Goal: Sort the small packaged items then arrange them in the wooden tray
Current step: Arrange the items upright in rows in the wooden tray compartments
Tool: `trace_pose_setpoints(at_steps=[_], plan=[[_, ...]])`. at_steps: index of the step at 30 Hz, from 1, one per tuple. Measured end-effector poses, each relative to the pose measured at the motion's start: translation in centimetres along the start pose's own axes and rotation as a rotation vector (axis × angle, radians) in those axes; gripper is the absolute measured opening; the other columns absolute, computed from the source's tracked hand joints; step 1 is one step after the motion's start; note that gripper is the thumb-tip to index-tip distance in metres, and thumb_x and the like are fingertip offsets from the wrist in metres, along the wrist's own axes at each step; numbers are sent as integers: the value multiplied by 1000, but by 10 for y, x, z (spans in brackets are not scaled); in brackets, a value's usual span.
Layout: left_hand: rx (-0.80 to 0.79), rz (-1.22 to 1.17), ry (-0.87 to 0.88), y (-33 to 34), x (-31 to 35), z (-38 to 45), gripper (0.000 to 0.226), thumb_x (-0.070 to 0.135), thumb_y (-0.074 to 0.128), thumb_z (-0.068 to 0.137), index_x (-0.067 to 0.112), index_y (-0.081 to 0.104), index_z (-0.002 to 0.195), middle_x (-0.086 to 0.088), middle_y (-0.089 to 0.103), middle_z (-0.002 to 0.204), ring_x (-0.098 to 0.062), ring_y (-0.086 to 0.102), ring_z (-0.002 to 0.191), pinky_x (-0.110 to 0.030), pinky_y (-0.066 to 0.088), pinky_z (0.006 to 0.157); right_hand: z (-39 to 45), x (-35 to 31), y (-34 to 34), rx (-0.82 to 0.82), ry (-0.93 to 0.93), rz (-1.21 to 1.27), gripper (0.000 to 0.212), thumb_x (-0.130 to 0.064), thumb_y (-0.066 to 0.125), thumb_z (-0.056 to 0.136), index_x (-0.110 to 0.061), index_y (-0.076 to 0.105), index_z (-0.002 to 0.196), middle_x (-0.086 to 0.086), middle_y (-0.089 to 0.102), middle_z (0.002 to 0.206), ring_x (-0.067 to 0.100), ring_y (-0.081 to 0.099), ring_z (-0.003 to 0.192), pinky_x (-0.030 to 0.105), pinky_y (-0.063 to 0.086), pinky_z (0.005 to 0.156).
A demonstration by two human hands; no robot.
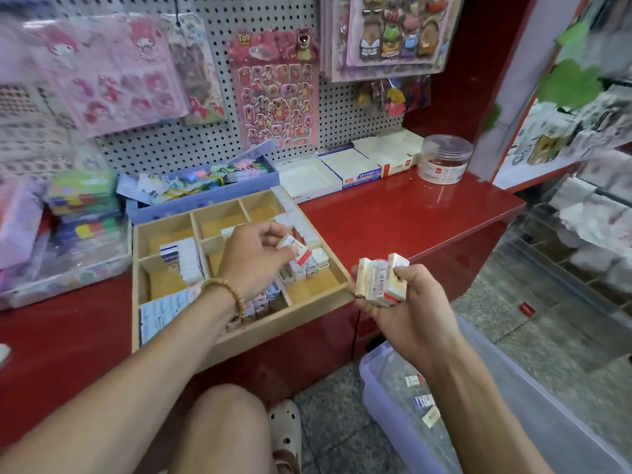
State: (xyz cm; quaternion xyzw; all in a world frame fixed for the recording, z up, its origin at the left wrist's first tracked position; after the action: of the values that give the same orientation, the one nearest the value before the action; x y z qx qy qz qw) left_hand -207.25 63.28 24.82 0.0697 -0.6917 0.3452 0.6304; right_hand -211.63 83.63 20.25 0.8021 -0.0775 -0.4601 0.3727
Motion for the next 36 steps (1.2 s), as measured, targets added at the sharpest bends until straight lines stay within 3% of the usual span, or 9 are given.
trace_pose_setpoints(at_steps=[7, 12, 16, 20, 24, 29, 32, 34, 36], plan=[[-3, 454, 159, -6, 4, 61, 23, 14, 74, 84, 18, 69, 106, 7, 61, 96, -9, 57, 90, -20, 45, 81, 23, -1, 8, 18, -3, 16, 26, -13, 36, 93, -2, 54, 108, 19, 64, 107, 38, 69, 87, 31, 51, 63], [-57, 676, 198, 7, -11, 94, 23, 18, 76, 81, 17, 70, 103, 0, 64, 101, -15, 58, 92, -23, 44, 79, 36, -1, 7, 51, -17, -16, 24, -10, 38, 94, -4, 57, 106, 14, 68, 95, 37, 71, 84, 33, 52, 68], [-71, 747, 240, 19, -16, 105, 17, 18, 79, 77, 16, 67, 89, 1, 63, 93, -17, 56, 92, -23, 39, 75, 46, 2, 12, 8, 9, 26, 26, -11, 38, 93, -2, 53, 113, 19, 65, 102, 45, 64, 100, 36, 49, 72], [-64, 786, 293, 29, -19, 105, 21, 12, 74, 77, 20, 56, 85, 1, 57, 90, -16, 48, 91, -24, 36, 75, 53, 3, 15, -42, 10, 20, 31, -11, 43, 88, -3, 52, 117, 18, 68, 96, 42, 63, 97, 35, 53, 65], [-57, 798, 310, 31, -23, 106, 24, 15, 76, 76, 22, 56, 87, 0, 58, 93, -18, 50, 91, -25, 37, 75, 54, 3, 20, -71, 8, 34, 47, -15, 53, 74, -4, 51, 120, 23, 65, 107, 39, 61, 99, 34, 54, 62], [-91, 858, 334, 23, -10, 103, 20, 27, 73, 81, 20, 66, 97, 3, 62, 93, -16, 56, 89, -32, 51, 78, 50, 2, 22, -50, 12, 6, 31, -11, 44, 91, -3, 54, 119, 24, 66, 110, 37, 65, 97, 35, 54, 70], [-19, 678, 388, 15, 9, 83, 10, 30, 63, 90, 23, 68, 87, 9, 66, 83, -7, 58, 78, -25, 51, 73, 47, 3, 26, -39, 14, -18, 26, -11, 43, 93, 0, 57, 113, 26, 65, 111, 36, 65, 97, 35, 53, 70], [-126, 418, 326, 17, 17, 63, 20, 33, 61, 93, 21, 69, 79, 9, 67, 77, -3, 61, 70, -13, 46, 64, 46, 4, 31, -45, 9, -42, 25, -10, 44, 94, 1, 58, 111, 26, 66, 110, 35, 65, 95, 34, 54, 70], [-264, 216, 246, 22, 18, 45, 21, 36, 64, 90, 20, 73, 80, 4, 70, 77, -9, 66, 68, -19, 51, 62, 45, 5, 38, -53, 4, -57, 25, -10, 44, 94, 2, 59, 111, 24, 66, 106, 34, 65, 93, 34, 55, 69]])
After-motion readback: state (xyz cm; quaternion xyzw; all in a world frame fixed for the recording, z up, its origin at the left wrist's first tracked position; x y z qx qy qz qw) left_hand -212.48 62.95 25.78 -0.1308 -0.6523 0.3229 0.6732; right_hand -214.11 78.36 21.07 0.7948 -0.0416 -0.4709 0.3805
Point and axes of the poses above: each hand's wrist, its own z-axis towards the middle knuckle, its own y-axis out of the palm, x = y × z, the point moved 6 cm from there along z, towards the middle knuckle
